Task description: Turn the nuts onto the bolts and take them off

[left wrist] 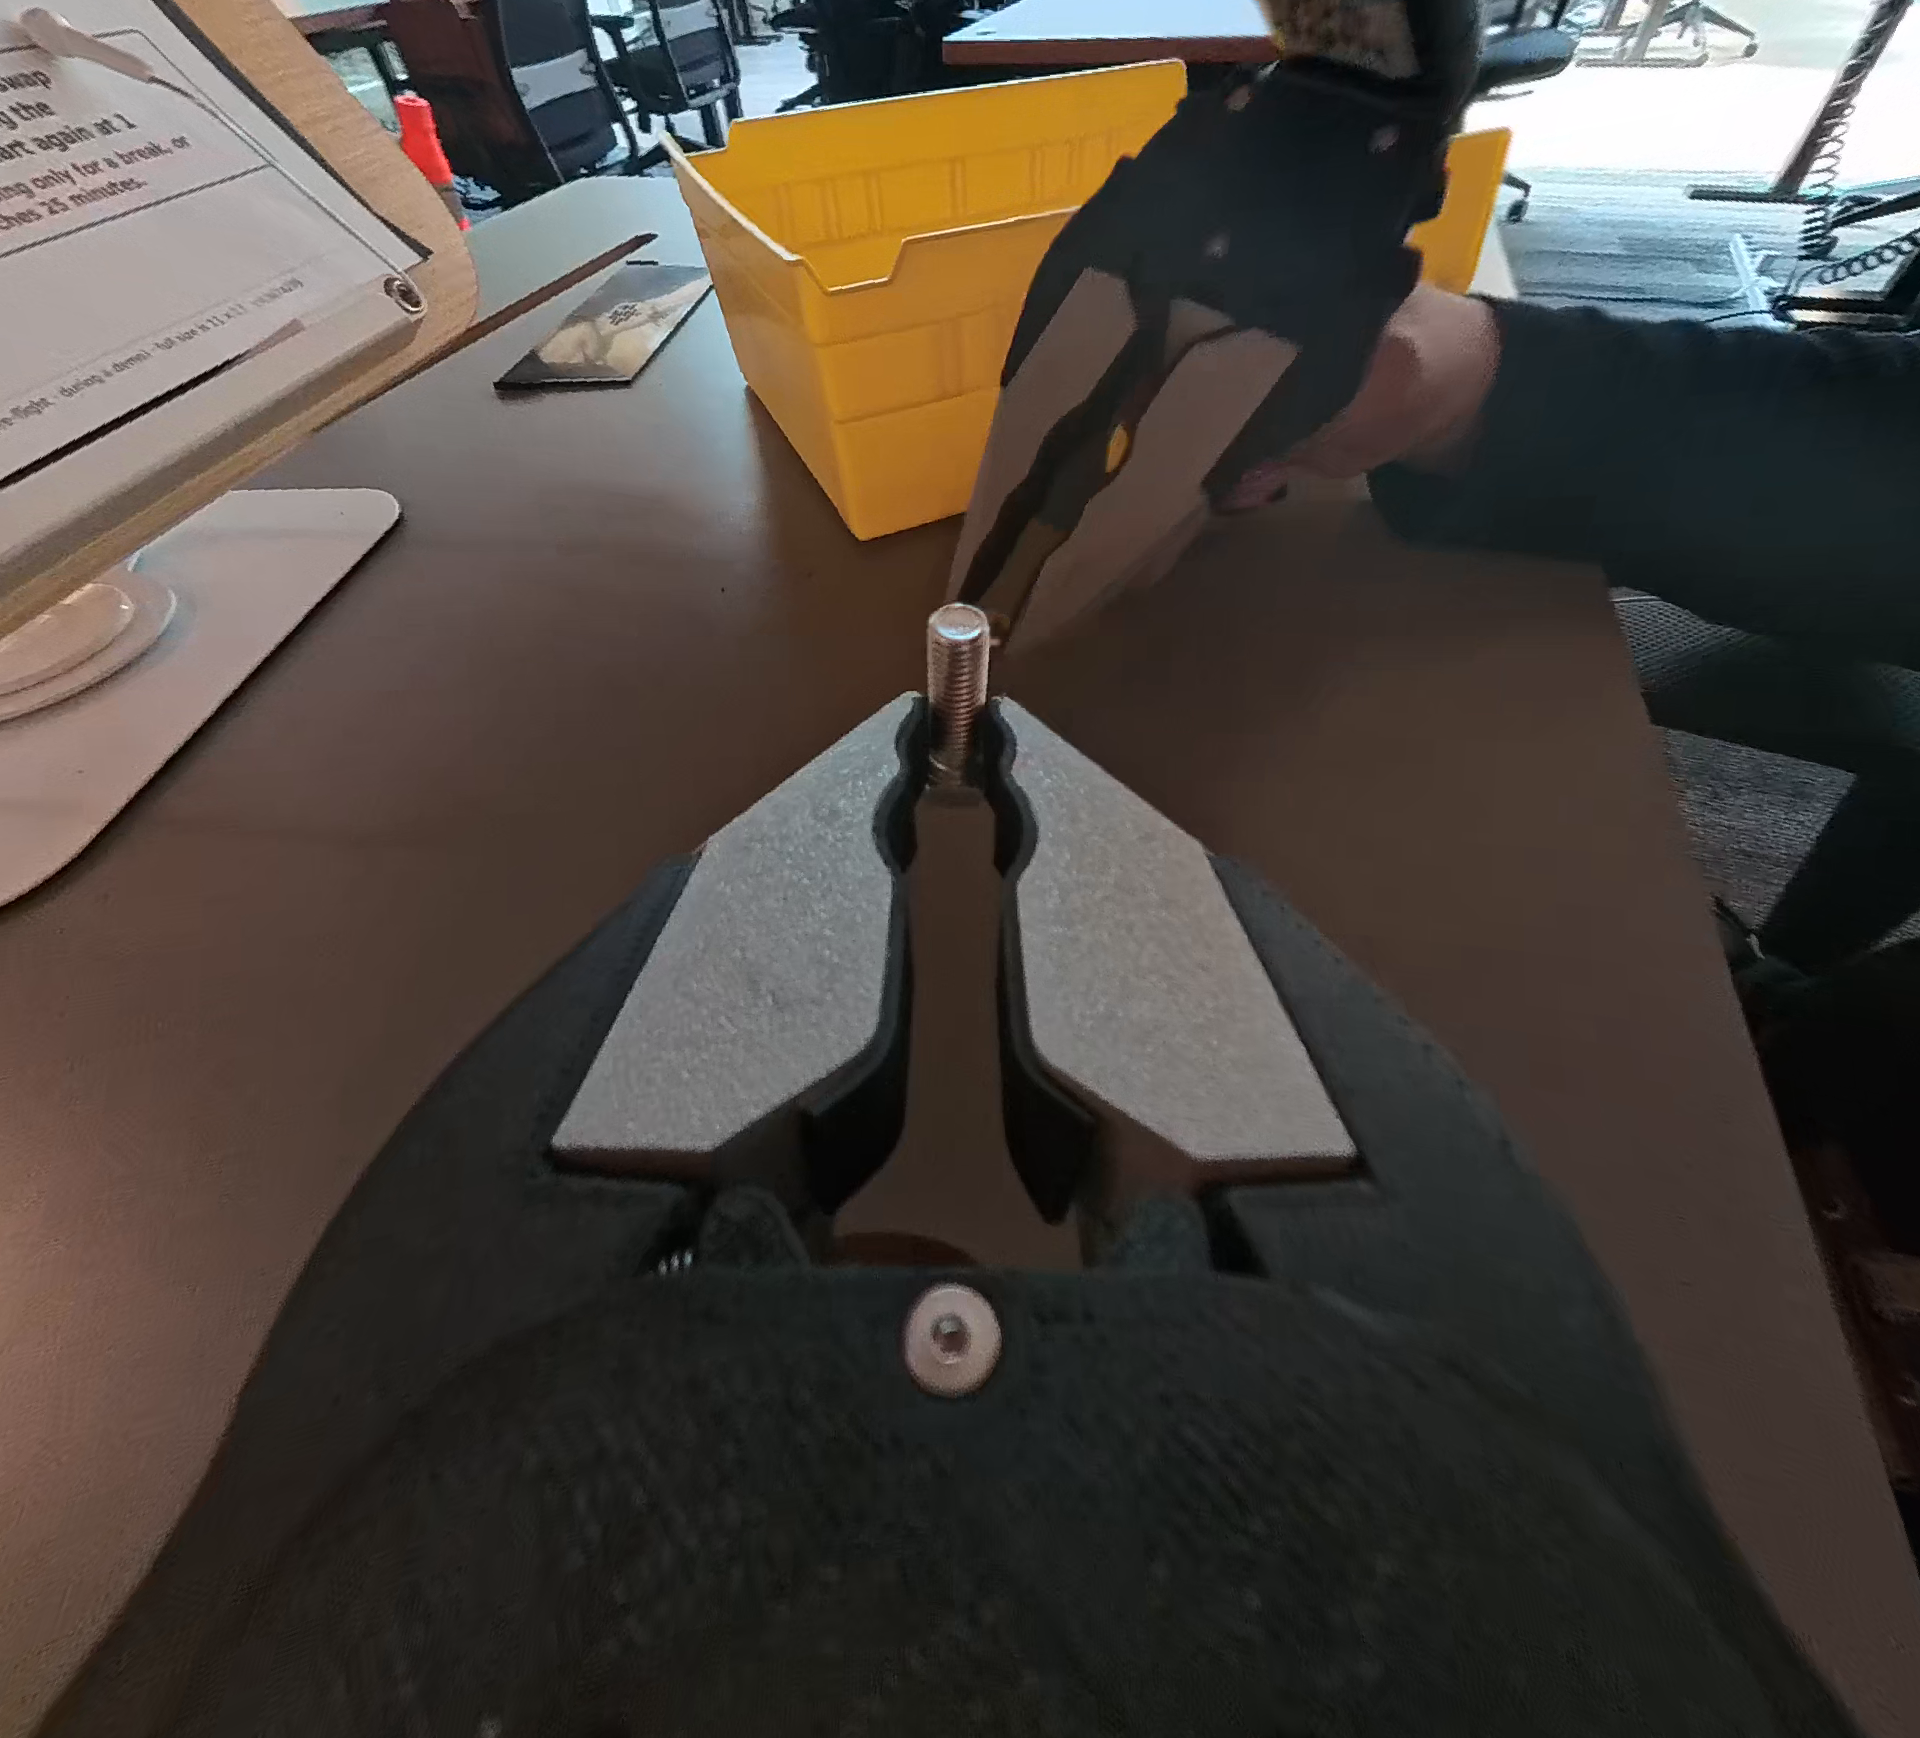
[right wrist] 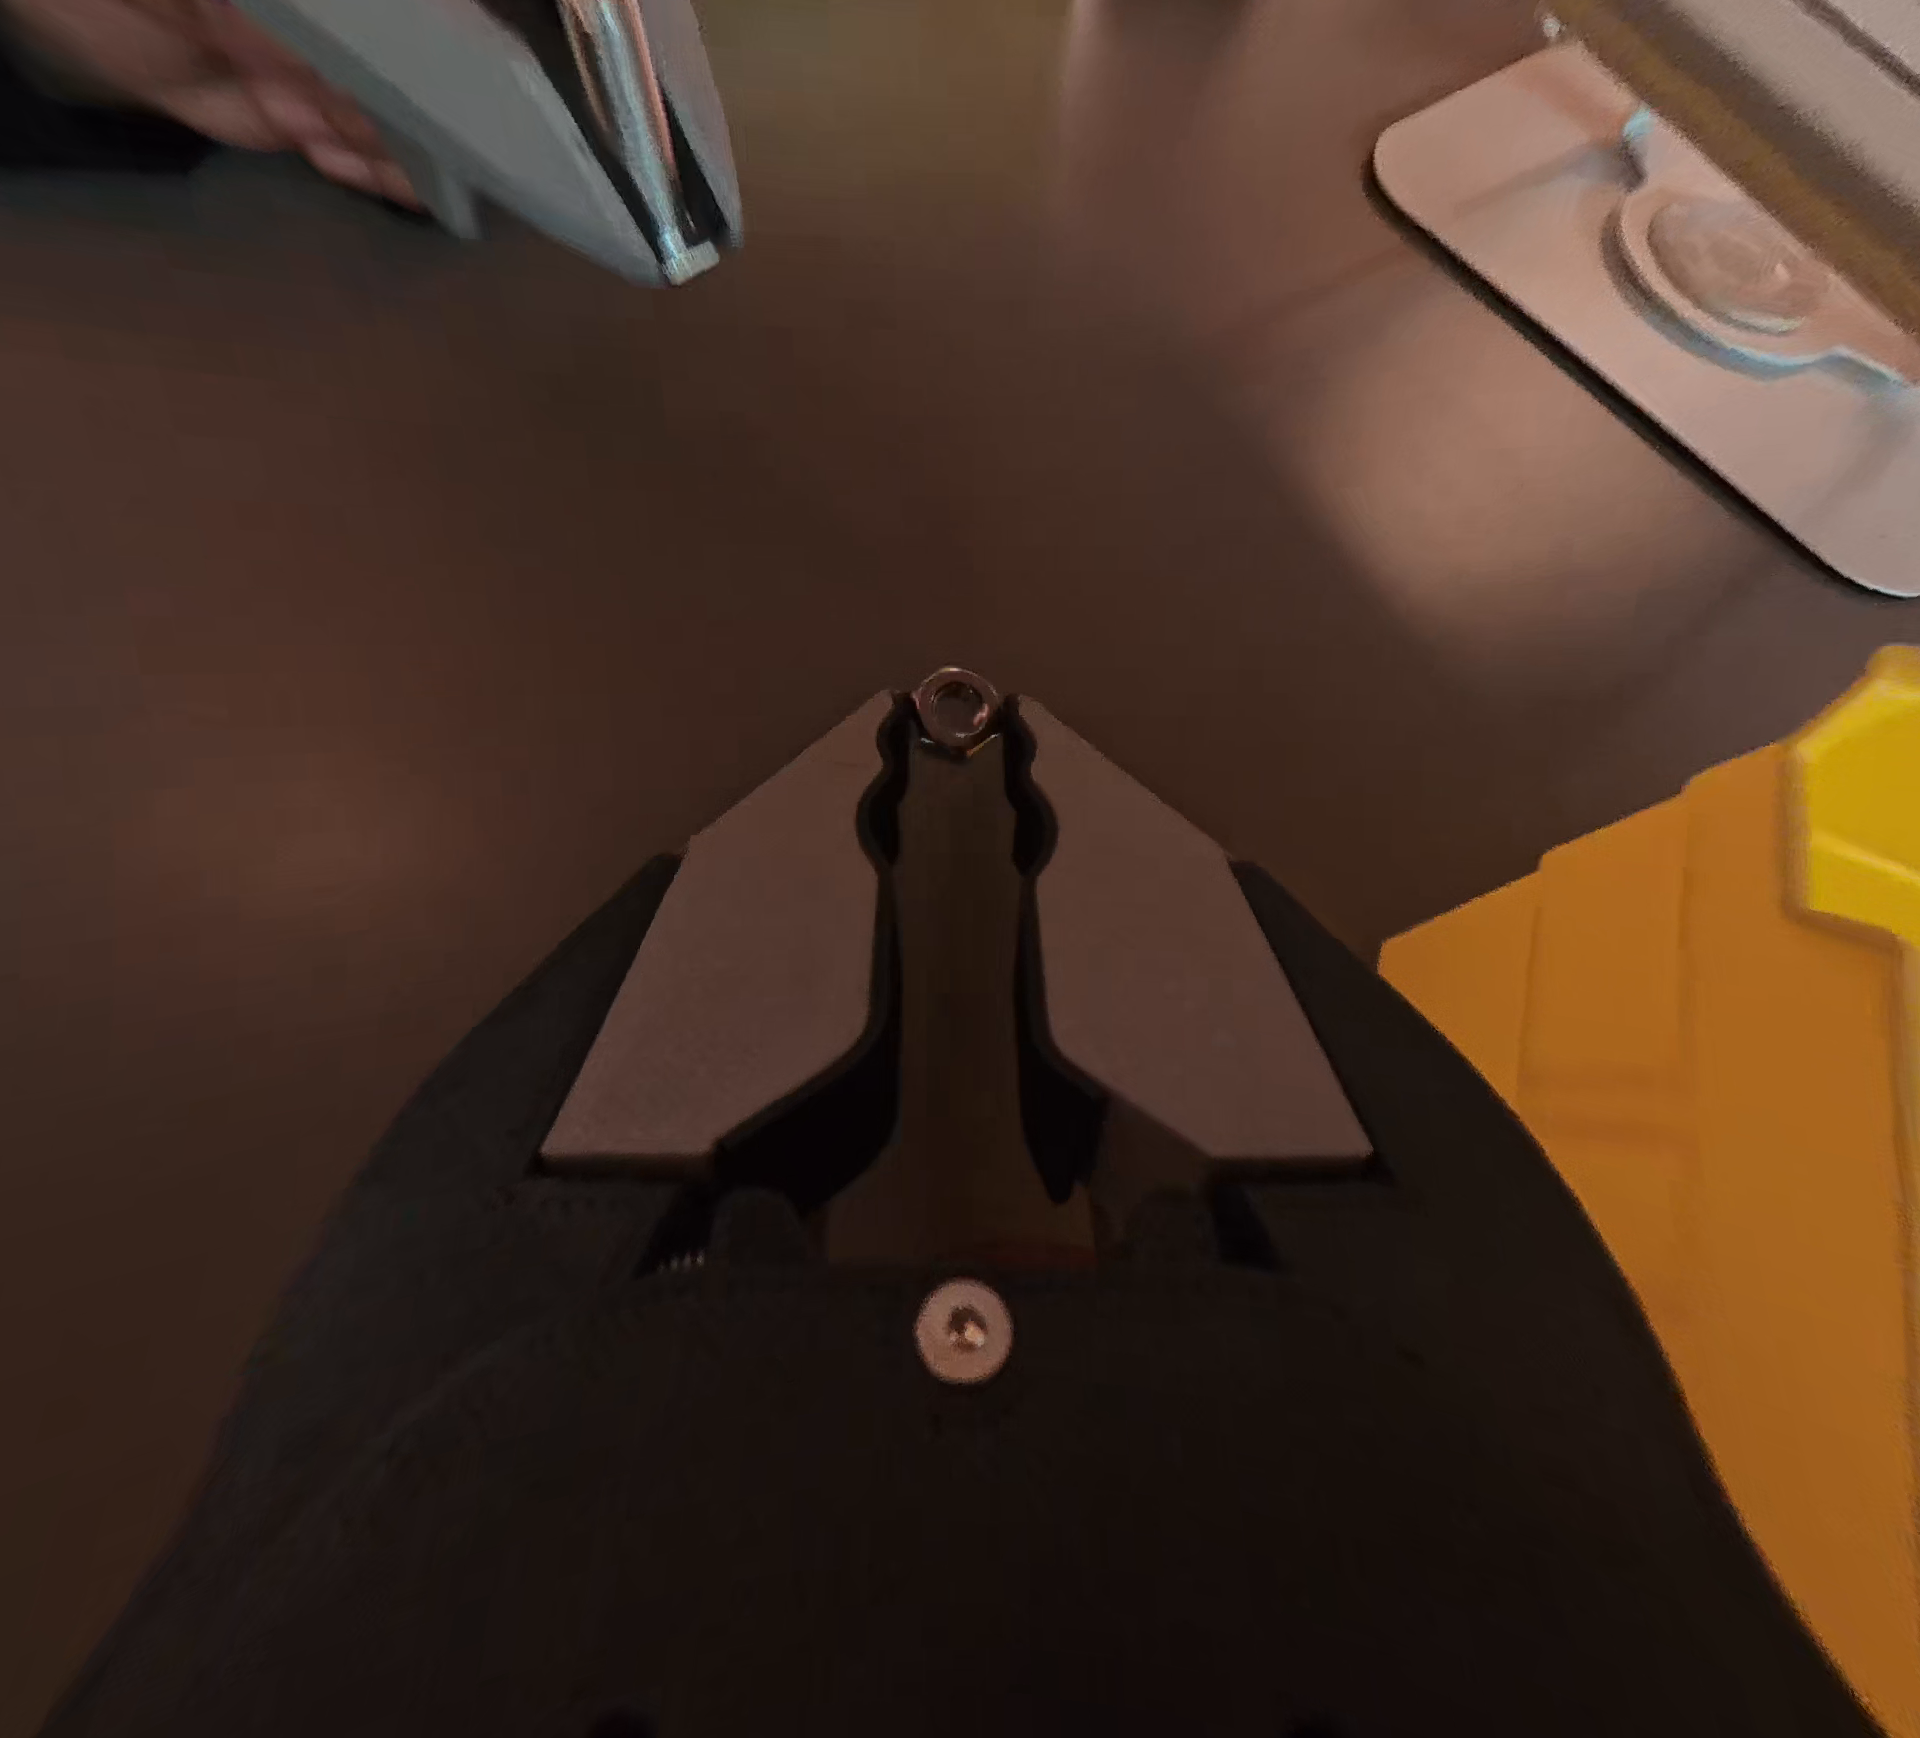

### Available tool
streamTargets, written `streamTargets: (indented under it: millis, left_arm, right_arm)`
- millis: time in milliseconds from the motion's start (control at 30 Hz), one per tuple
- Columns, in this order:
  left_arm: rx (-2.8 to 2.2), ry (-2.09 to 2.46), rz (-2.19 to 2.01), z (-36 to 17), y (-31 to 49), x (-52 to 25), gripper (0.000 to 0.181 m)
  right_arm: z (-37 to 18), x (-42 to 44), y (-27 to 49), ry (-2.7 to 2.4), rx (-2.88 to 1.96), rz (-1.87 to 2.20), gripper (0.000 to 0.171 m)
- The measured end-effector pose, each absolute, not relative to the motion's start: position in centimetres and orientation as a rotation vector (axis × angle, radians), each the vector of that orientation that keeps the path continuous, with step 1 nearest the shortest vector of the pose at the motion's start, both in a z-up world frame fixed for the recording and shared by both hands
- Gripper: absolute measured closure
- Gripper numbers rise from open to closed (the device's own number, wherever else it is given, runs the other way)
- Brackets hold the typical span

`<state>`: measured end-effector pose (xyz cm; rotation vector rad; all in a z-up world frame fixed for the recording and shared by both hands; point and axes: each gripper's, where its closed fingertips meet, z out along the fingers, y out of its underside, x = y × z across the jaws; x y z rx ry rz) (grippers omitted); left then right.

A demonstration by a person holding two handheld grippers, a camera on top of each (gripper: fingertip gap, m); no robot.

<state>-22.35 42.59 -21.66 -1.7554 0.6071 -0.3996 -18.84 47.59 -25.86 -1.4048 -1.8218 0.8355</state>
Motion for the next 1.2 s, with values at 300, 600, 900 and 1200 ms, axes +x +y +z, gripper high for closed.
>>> streamTargets:
  millis: [300, 600, 900, 1200]
  left_arm:
    - [-1.781, 0.57, -0.311, -21.9, 43.2, -22.5, 0.174]
    - [-1.826, 0.445, -0.322, -22.1, 43.9, -23.7, 0.174]
    - [-1.83, 0.432, -0.298, -22.0, 43.9, -24.0, 0.174]
    - [-1.824, 0.423, -0.295, -21.9, 43.9, -24.2, 0.174]
  right_arm:
    - [-18.8, -20.8, 44.9, -1.727, -1.358, 1.109, 0.156]
    - [-17.1, -23.7, 43.2, -1.792, -1.465, 1.071, 0.156]
    - [-17.7, -25.0, 42.8, -1.859, -1.495, 0.928, 0.156]
    - [-18.5, -25.1, 42.7, -1.874, -1.504, 0.874, 0.156]
